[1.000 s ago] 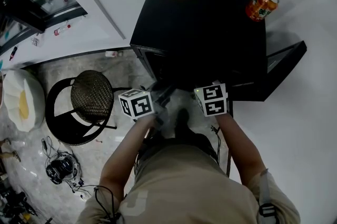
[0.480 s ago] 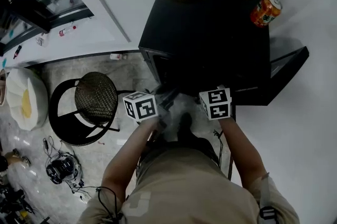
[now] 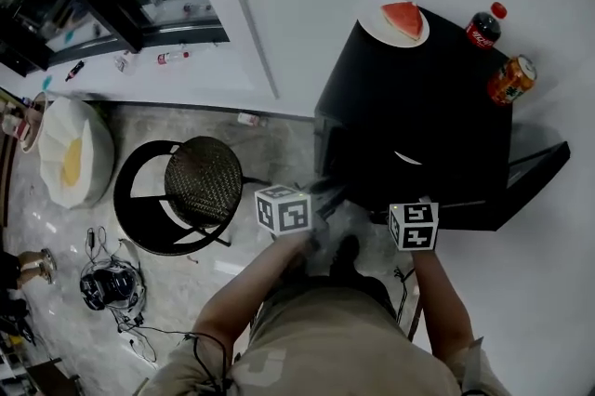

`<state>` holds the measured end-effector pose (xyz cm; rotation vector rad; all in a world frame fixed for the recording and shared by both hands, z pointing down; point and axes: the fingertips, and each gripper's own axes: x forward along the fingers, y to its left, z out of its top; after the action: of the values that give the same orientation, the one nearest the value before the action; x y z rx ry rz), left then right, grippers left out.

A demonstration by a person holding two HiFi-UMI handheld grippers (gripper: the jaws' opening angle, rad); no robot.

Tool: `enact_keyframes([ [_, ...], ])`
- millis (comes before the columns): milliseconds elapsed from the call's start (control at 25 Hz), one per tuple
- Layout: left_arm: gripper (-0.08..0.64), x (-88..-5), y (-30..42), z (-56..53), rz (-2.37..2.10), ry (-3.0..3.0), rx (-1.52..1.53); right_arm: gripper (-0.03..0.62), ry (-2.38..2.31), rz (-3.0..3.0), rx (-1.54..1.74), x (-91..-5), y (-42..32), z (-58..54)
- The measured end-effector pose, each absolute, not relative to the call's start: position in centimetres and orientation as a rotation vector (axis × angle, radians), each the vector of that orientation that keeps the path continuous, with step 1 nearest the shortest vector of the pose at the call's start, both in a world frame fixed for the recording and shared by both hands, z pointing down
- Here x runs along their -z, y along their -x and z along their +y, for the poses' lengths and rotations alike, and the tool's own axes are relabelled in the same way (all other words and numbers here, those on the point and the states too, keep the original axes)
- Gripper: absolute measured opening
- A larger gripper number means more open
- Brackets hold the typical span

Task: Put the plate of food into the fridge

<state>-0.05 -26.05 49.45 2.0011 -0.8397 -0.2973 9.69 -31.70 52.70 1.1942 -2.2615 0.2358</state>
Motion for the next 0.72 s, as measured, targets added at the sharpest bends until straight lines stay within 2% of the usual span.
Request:
enact_keyframes([
  [720,0.015,-47.1,3.7,-24.0,-0.886,-2.028,0.348,0.023,-1.128,-2.372,-0.295,-49.5,-5.6,-28.3],
])
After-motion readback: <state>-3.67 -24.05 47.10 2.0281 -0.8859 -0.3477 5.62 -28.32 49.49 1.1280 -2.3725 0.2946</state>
